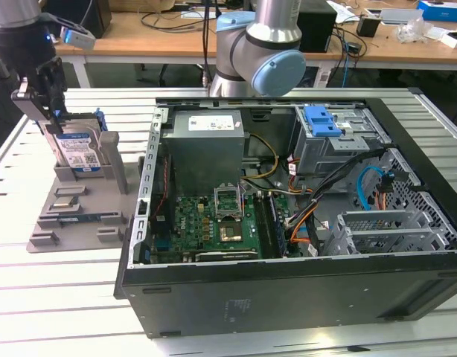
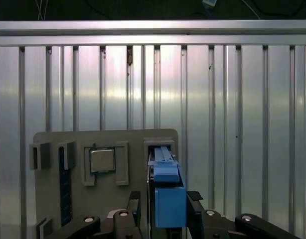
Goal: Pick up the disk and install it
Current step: 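Pick up the disk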
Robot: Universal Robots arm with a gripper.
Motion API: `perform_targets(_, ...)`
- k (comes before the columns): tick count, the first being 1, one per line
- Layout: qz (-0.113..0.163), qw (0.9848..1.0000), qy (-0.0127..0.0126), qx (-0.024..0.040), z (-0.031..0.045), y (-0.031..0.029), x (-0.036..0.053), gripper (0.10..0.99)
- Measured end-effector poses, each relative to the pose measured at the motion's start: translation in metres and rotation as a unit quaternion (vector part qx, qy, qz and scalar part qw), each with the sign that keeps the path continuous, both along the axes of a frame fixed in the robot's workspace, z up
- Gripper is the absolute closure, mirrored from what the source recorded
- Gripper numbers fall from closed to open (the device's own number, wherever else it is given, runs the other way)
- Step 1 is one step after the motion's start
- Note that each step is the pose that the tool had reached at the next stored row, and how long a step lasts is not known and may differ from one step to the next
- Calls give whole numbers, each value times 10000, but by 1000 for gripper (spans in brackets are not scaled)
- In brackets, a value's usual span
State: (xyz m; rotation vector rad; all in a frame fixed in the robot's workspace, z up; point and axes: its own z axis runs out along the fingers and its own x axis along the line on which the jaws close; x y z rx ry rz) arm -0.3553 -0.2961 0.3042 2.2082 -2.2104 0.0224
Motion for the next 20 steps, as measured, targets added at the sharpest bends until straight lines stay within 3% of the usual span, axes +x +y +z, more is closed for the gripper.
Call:
perform_targets(6, 10, 10000, 0, -13, -141, 0, 33, 604)
perform_targets(11, 9, 10000, 0, -12, -142, 0, 36, 604)
perform_targets(14, 9, 10000, 0, -12, -142, 0, 38, 722)
perform_targets(20, 9, 10000, 0, -12, -142, 0, 42, 722)
